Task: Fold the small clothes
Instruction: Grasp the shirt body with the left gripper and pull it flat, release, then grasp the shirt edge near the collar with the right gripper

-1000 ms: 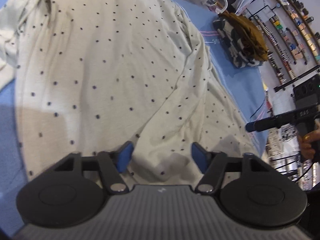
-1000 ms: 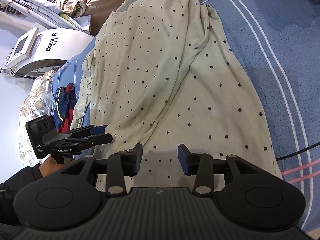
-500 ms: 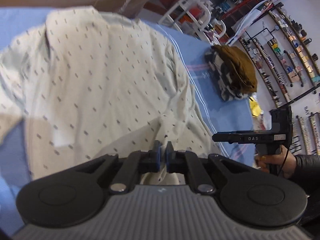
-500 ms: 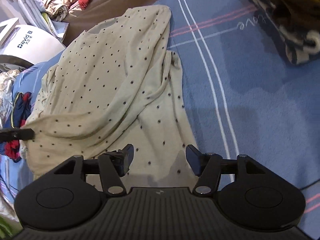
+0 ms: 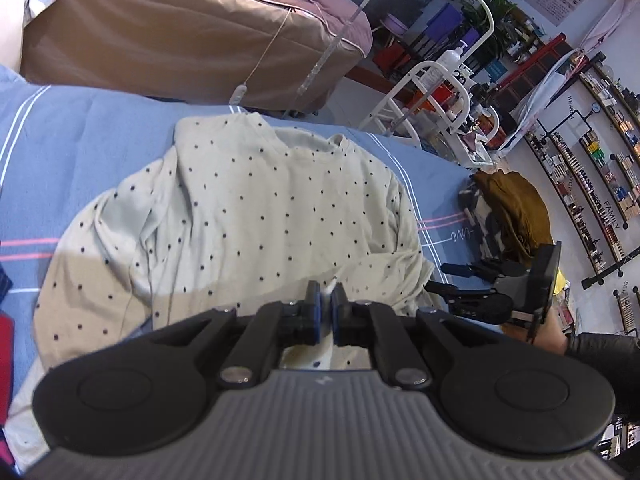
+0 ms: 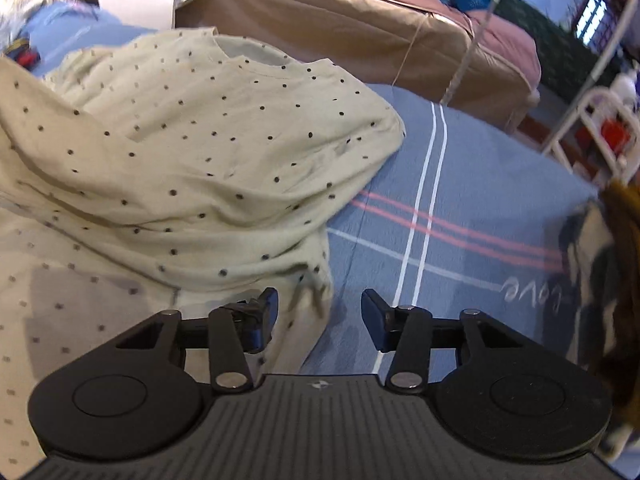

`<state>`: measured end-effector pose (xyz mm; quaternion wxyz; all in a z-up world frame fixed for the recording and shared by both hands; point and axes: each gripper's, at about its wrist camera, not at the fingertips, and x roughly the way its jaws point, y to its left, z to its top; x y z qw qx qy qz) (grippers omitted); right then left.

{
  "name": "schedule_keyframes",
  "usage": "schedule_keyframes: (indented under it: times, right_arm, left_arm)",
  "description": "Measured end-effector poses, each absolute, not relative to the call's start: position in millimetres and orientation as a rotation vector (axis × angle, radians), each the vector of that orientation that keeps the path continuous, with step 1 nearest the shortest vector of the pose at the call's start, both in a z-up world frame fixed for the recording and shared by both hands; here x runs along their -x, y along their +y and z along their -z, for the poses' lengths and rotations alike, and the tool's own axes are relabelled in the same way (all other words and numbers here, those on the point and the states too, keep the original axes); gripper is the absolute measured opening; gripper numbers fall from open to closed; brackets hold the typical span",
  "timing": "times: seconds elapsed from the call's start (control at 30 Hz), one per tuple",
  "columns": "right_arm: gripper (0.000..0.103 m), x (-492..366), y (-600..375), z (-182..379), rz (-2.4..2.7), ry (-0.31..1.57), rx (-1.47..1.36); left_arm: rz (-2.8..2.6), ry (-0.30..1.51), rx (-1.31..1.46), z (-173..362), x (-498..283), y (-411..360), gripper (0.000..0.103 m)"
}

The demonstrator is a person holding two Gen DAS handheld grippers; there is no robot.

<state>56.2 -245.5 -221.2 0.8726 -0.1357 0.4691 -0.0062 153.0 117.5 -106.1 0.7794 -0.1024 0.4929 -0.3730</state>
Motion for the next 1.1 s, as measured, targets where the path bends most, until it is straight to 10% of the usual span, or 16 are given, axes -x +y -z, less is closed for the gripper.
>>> schedule_keyframes:
  times: [0.13,0.2,0.23,0.4,0.67,0.9,1.1]
  right_arm:
    - [0.055,-66,-242,220,-0.029,0.939,0.369]
    - [0.011,-72,-245,219,-0.037,0.956,0.368]
    - [0.009,-73,-250,218,-0.021,0.961,0.352]
    - [0.009,-62,-281,215,0.051,0.976,0.248]
    - [0.012,-53,-301,225,0.073,1.018,0.145]
    - [0.043,-39,-302,187,0.080,0.925,0.077]
    - [0.042,-80,-323,163,0.070,0.901,-0.136]
  left_arm:
    - [0.779,1.068,0.231,104,-158,114,0.005]
    - [0.757,1.076,0.225,106,-161,114,0.005]
    - [0.742,1.086,0.209,109,-163,114,0.005]
    - [0.709,1.145,0.142,132,-165,109,0.008]
    - [0.659,1.193,0.056,165,-161,99,0.048]
    - [0.608,1.151,-0.006,169,-157,103,0.058]
    - [0.699,1.096,-0.095,166,-151,91,0.061]
